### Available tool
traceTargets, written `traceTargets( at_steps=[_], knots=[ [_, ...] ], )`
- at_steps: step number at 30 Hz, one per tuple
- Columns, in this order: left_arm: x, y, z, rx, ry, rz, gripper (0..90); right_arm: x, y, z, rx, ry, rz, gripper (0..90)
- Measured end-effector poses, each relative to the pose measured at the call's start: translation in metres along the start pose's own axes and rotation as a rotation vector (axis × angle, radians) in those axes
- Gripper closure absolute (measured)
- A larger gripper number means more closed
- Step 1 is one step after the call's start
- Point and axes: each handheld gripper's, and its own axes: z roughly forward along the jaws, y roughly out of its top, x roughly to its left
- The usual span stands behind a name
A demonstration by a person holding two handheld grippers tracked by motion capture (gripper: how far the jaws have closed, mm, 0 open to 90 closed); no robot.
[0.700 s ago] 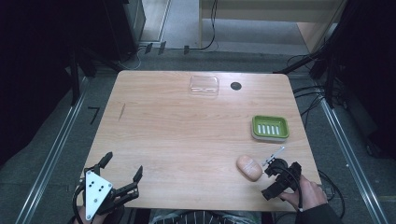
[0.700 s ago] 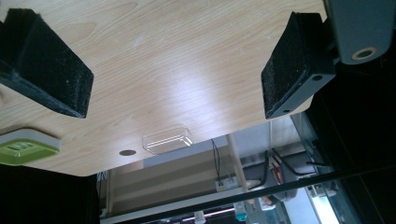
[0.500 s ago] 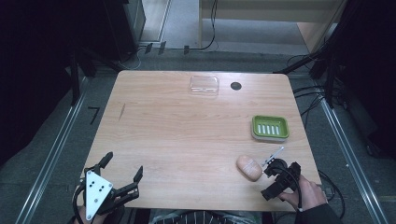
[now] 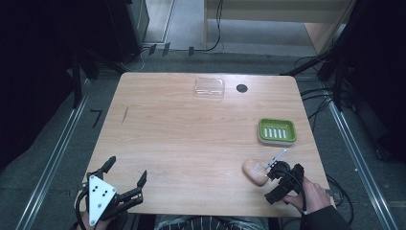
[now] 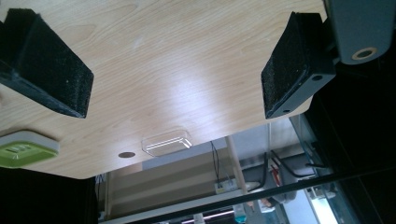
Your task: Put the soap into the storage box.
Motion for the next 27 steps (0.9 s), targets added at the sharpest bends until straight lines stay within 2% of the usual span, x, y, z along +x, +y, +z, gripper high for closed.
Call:
traceTargets(
  at_steps=[9,18,27],
  knots=[
    [0.003,-0.001,0.000,0.006,0.000,-0.011,9.6,0.006,0.014,-0.002,-0.008,-0.017,-0.034,0.0],
    [0.003,-0.001,-0.002,0.005,0.000,-0.006,9.6,0.005,0.027,0.000,-0.028,0.008,-0.043,0.0],
    [0.002,-0.001,-0.002,0.007,0.004,-0.007,9.6,0.001,0.043,0.003,-0.037,0.009,-0.060,0.0]
  ],
)
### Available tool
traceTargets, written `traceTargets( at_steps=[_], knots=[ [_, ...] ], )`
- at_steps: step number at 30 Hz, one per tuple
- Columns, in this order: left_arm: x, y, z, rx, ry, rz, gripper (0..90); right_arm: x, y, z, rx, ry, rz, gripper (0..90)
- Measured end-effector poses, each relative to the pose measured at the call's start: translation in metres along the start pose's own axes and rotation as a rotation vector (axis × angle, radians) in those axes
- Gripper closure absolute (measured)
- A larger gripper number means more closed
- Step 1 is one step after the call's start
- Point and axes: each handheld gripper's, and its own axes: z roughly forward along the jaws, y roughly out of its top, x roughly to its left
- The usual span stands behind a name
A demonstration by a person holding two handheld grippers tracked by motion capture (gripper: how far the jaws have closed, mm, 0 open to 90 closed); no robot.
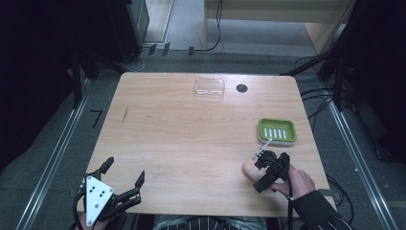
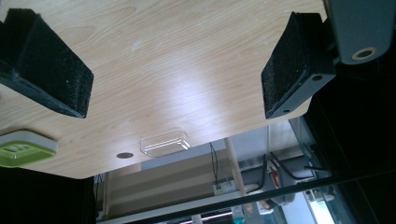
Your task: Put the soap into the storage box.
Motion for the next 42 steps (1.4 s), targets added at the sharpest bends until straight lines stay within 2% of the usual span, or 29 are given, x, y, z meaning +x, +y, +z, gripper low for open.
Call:
traceTargets(
  at_steps=[27,36,38,42],
  knots=[
    [0.001,-0.001,0.000,0.001,0.000,0.008,9.6,-0.007,0.031,0.012,0.018,0.022,-0.008,0.0],
    [0.001,-0.001,-0.001,0.002,-0.001,0.008,9.6,-0.008,0.039,0.019,0.053,0.037,-0.014,0.0],
    [0.001,-0.001,-0.001,0.000,0.002,0.002,9.6,-0.009,0.040,0.021,0.056,0.049,-0.011,2.1],
    [0.001,-0.001,-0.001,-0.002,0.000,0.002,9.6,-0.008,0.039,0.020,0.058,0.063,-0.013,12.6]
  ],
)
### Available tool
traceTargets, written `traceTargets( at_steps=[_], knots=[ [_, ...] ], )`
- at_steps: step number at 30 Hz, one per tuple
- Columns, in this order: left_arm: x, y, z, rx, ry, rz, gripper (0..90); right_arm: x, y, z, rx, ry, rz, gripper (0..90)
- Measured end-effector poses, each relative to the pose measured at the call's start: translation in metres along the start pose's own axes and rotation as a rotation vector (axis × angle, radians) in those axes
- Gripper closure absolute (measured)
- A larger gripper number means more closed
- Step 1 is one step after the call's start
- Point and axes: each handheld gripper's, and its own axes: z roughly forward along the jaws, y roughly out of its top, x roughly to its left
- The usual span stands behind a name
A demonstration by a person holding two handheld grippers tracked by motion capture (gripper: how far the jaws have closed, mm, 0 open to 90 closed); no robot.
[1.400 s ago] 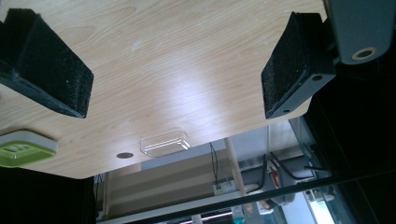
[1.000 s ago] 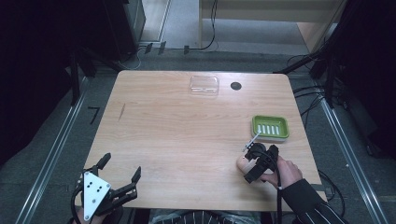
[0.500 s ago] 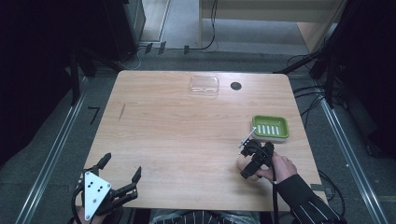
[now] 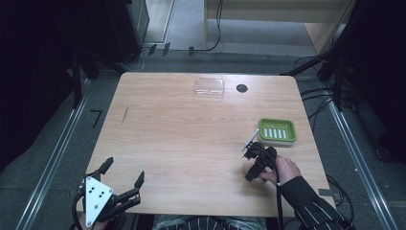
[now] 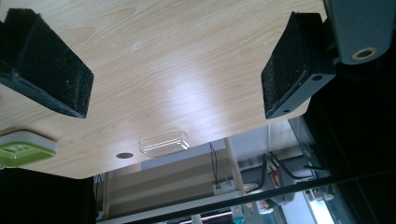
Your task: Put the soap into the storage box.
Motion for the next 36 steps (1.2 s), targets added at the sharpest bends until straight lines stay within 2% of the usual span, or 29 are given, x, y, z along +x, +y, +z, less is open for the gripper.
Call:
traceTargets(
  at_steps=[5,10,18,26,36],
  knots=[
    [-0.0005,0.0000,0.0007,0.006,0.000,0.008,9.6,-0.0014,0.0001,0.0022,0.004,0.004,0.005,19.3],
    [-0.0002,0.0001,-0.0001,0.000,0.001,0.002,9.6,-0.0017,-0.0001,0.0040,0.021,0.012,0.017,21.9],
    [0.0001,-0.0001,-0.0002,0.002,0.002,0.001,9.6,-0.0010,0.0010,0.0039,0.034,0.016,0.011,26.1],
    [0.0003,-0.0002,0.0000,0.006,0.003,0.005,9.6,0.0021,0.0025,0.0032,0.059,-0.019,0.001,32.9],
    [0.0003,-0.0001,-0.0001,0.004,0.005,0.002,9.6,0.0012,0.0042,0.0031,0.058,-0.016,-0.016,33.7]
  ],
)
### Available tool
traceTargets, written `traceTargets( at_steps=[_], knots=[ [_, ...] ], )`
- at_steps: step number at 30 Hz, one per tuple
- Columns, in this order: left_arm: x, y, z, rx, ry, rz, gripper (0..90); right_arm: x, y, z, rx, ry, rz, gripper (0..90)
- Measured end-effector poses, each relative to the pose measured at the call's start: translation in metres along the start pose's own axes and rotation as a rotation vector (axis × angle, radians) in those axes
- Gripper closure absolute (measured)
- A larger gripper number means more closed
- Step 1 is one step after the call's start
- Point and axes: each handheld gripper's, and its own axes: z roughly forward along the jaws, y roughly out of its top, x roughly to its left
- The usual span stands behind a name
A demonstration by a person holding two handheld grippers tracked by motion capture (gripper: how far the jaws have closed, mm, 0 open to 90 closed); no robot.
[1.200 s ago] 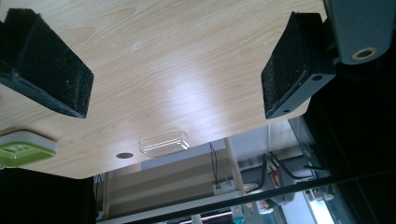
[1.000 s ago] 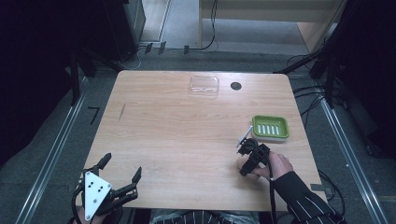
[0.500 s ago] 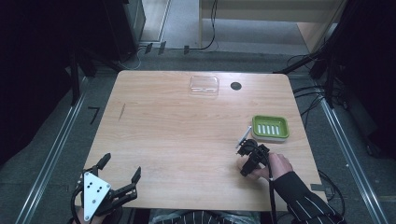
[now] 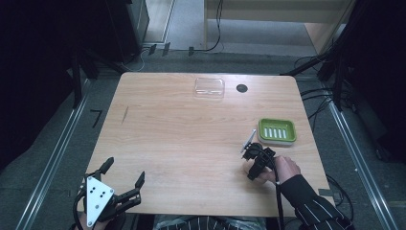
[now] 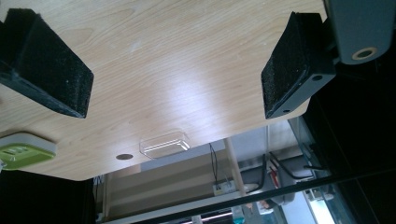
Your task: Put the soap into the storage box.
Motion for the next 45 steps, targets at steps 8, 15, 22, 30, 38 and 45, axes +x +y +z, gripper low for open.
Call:
traceTargets(
  at_steps=[8,15,22,30,38,45],
  knots=[
    [0.000,0.000,0.000,-0.002,-0.002,0.001,9.6,-0.001,0.000,-0.003,-0.004,-0.006,-0.014,33.8],
    [0.000,0.000,-0.001,-0.006,0.001,-0.001,9.6,-0.005,0.000,-0.008,-0.004,-0.020,-0.035,33.8],
    [0.000,0.000,0.000,-0.006,0.002,-0.002,9.6,-0.010,-0.001,-0.011,-0.007,-0.022,-0.047,33.8],
    [0.000,0.000,-0.001,-0.006,-0.001,0.004,9.6,-0.015,-0.002,-0.017,-0.009,-0.035,-0.068,33.9],
    [0.000,0.000,-0.001,-0.008,-0.001,0.002,9.6,-0.023,-0.001,-0.029,-0.027,-0.057,-0.072,33.9],
    [0.000,0.000,-0.001,-0.008,-0.001,-0.001,9.6,-0.032,0.000,-0.034,-0.033,-0.070,-0.063,33.9]
  ],
)
